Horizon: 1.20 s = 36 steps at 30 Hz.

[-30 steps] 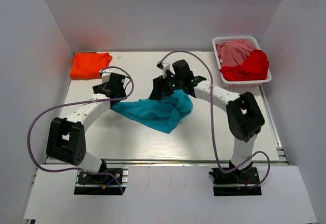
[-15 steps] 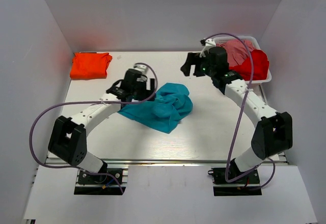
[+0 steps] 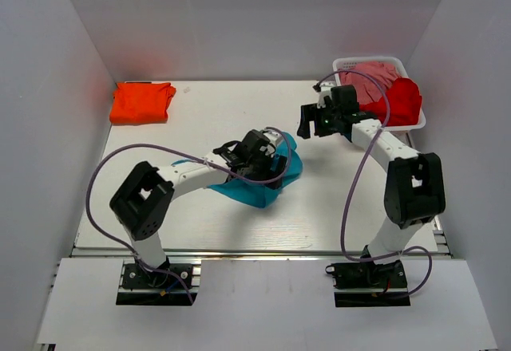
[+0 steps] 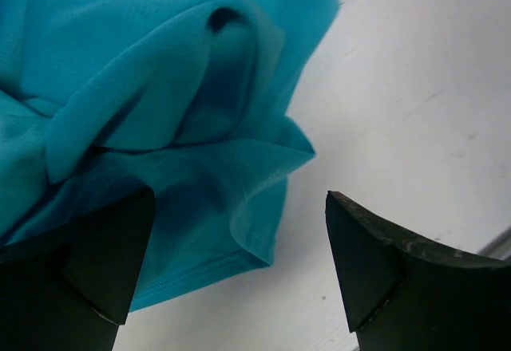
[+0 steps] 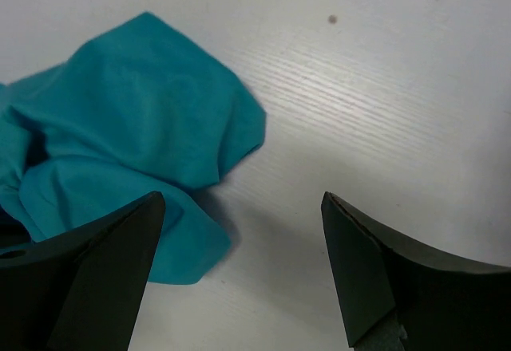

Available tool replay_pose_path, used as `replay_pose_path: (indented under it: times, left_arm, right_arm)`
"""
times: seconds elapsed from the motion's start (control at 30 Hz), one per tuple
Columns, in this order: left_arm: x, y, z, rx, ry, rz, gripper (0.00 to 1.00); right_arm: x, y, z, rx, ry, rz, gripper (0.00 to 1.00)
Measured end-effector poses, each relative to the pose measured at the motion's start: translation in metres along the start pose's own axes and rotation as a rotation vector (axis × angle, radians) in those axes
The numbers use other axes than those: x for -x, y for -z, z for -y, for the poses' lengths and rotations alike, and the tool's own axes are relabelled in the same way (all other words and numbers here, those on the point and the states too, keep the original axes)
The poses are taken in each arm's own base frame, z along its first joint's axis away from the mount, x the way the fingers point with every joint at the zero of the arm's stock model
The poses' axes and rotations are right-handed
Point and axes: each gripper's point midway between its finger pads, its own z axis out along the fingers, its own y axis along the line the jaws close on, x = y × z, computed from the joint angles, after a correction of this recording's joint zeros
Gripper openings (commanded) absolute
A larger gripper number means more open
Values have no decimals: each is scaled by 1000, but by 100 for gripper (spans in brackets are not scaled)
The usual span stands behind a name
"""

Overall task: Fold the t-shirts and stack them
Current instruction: Flatten out the tshirt

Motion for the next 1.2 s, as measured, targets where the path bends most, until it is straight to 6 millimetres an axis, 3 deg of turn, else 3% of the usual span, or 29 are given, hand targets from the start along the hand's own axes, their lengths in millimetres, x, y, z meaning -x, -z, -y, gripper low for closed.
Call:
replay_pose_path:
  times: [0.07,0.1,0.13,0.17,0.23,0.27,0.33,0.37,0.57,0.83,0.9,1.0,1.1,1.13,1.2]
  left_arm:
    - [-9,-8,-5,23,3,-31,94]
    - [-11,-12,-6,32,3,-41,85]
    - [-12,-16,-7,40,4,-47,85]
    - [-12,-20,-8,44,2,-54,72]
    - [-10,-27,-7,45,8,-57,60]
    - [-9,-29,-6,42,3,-57,43]
    - [-6,-30,-4,36,-1,-54,20]
    - [-6,-30,-3,33,0,-51,1]
    - [5,-14,1,42,-17,-15,0]
    - [33,47,-10,133,-9,100,0]
    - [35,59,-14,155,-6,119,0]
    - [38,67,-16,168,-4,133,0]
    - [35,67,-19,180,2,127,0]
    - [34,67,-20,187,5,123,0]
    - [31,69,-24,206,8,120,0]
  right_arm:
    - [-14,-12,-2,42,29,-47,84]
    - [-23,-20,-2,64,44,-74,84]
    - [-26,-23,-2,70,46,-85,84]
    - [-33,-27,-2,83,52,-104,84]
    - [-41,-33,-1,95,56,-127,84]
    - [-43,-35,-2,101,58,-134,83]
    - [-47,-36,-3,118,61,-141,79]
    - [-48,-36,-6,134,63,-141,76]
    - [-61,-34,-25,249,48,-162,64]
    - [-86,-37,-29,272,-21,-205,52]
    - [-94,-35,-36,309,-49,-225,49]
    - [-91,-33,-52,395,-73,-213,49]
    - [-89,-35,-66,460,-85,-207,18]
    - [-91,-37,-69,474,-94,-213,2]
    - [-93,-39,-73,493,-103,-222,0]
